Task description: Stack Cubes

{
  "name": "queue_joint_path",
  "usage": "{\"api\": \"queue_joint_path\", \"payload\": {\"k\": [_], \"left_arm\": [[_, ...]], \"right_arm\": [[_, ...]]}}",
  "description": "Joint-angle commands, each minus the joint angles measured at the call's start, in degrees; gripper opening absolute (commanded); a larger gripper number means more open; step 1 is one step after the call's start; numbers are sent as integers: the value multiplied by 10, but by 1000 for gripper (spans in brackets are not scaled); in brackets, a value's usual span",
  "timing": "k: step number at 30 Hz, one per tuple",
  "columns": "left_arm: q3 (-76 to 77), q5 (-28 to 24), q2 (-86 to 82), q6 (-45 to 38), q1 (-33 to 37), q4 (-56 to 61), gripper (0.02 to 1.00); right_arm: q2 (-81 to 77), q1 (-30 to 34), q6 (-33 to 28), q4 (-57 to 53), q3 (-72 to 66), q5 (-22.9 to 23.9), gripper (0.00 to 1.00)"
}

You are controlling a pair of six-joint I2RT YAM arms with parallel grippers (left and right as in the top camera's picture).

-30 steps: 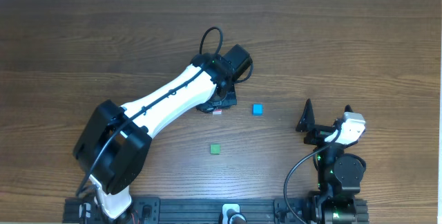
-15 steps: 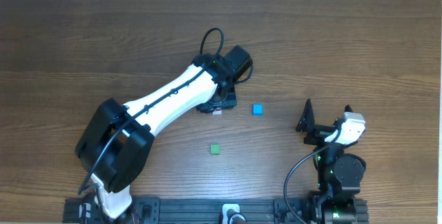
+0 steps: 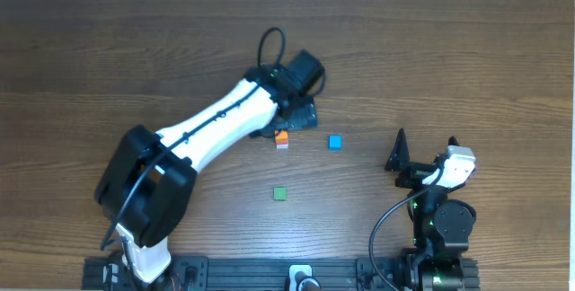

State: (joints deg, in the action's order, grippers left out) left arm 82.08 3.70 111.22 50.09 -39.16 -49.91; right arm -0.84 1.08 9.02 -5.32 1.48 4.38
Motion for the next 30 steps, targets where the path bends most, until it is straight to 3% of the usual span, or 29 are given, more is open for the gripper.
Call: {"api": "queue_joint_path", "payload": {"k": [1,12,19,25,30], "left_arm": [[28,30,-21,-32,59,18,998],[30,35,-183,-121,231,38,993],[29,75,-344,-194,251,39,958],[26,77,-478,-234,262,28,917],[-27,66,-594,-260,312,26,897]], "right_arm": [[6,-2,-1,2,-6,-5,991],[6,-2,-1,2,-6,-5,991],[6,-2,-1,2,-6,-5,991],[6,-2,-1,2,-6,-5,993],[6,-2,-1,2,-6,-5,991]]}}
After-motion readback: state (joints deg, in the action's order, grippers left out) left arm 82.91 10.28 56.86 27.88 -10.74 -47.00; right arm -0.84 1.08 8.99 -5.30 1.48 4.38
